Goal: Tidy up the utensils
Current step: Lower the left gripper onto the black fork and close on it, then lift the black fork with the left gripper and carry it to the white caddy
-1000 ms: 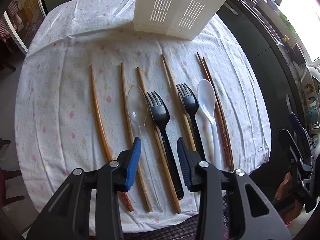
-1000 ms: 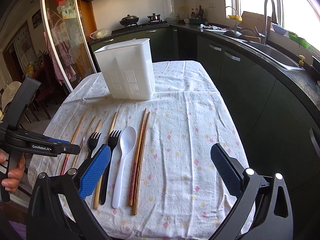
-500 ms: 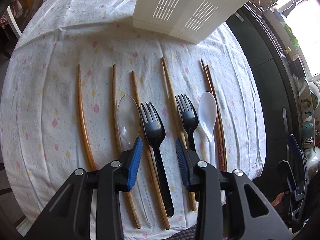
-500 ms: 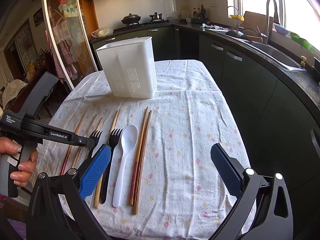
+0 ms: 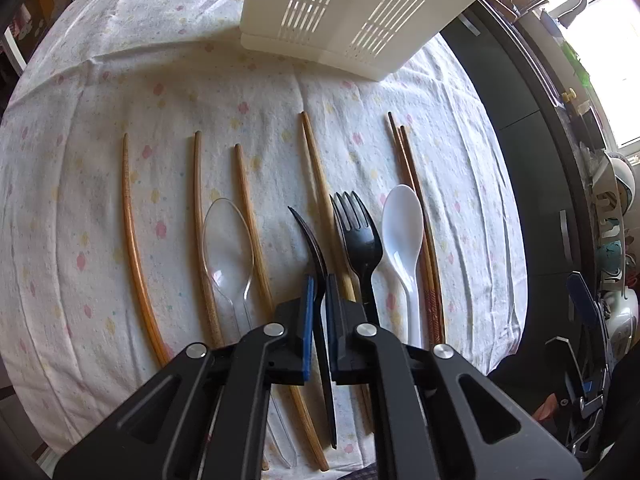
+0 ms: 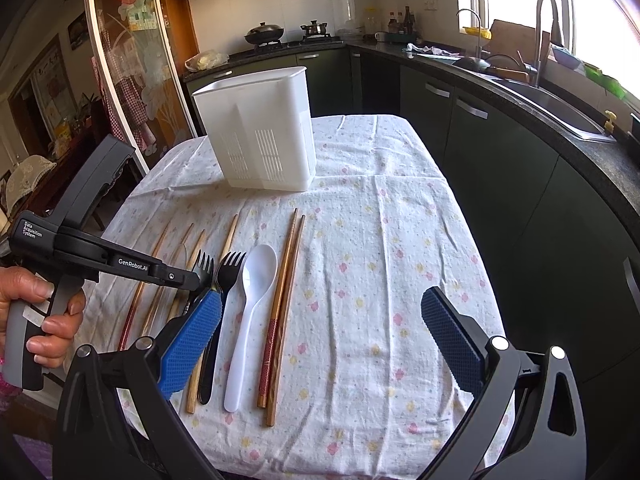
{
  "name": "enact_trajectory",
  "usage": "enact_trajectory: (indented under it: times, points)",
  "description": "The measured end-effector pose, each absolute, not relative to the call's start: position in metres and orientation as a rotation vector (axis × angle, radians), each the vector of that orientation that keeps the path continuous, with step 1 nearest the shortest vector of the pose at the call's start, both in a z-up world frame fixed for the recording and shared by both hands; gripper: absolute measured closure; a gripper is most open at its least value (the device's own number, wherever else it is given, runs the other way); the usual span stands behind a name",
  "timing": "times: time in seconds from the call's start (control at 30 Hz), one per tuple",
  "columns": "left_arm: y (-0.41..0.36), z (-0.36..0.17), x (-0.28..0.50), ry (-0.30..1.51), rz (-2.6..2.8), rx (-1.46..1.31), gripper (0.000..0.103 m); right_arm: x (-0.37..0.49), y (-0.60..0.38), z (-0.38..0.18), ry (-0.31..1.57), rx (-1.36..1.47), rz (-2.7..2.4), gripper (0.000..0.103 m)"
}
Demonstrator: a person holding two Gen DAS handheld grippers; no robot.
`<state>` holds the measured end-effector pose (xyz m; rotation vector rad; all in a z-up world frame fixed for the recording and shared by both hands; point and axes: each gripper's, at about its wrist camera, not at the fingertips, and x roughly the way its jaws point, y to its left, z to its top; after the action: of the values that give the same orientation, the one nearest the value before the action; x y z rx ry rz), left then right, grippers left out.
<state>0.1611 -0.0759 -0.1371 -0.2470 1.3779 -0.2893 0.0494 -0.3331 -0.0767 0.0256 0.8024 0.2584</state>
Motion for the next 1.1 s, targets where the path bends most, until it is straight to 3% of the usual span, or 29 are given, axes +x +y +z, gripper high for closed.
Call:
enact_trajectory:
  times: [0.43, 0.5, 0.57, 0.63, 1.1]
  points:
    - [-0.057, -0.112, 0.166, 1.273, -0.303, -0.289, 0.099, 0.082, -0.297, -0.096, 0.935, 0.103, 0.52, 0.004]
    - [-0.053, -0.101, 0.165, 1.24, -0.283, -0.263, 0.099, 0.096, -0.286, -0.101, 0.974, 0.096, 0.528, 0.011]
    - [-0.048, -0.093, 0.164, 1.219, -0.272, -0.249, 0.099, 0.111, -0.277, -0.105, 1.012, 0.111, 0.55, 0.027]
    - [-0.044, -0.09, 0.163, 1.217, -0.272, -0.245, 0.099, 0.124, -0.266, -0.111, 1.068, 0.125, 0.577, 0.035]
    - [-0.035, -0.084, 0.156, 1.2, -0.276, -0.232, 0.099, 0.151, -0.225, -0.148, 1.249, 0.105, 0.63, 0.047]
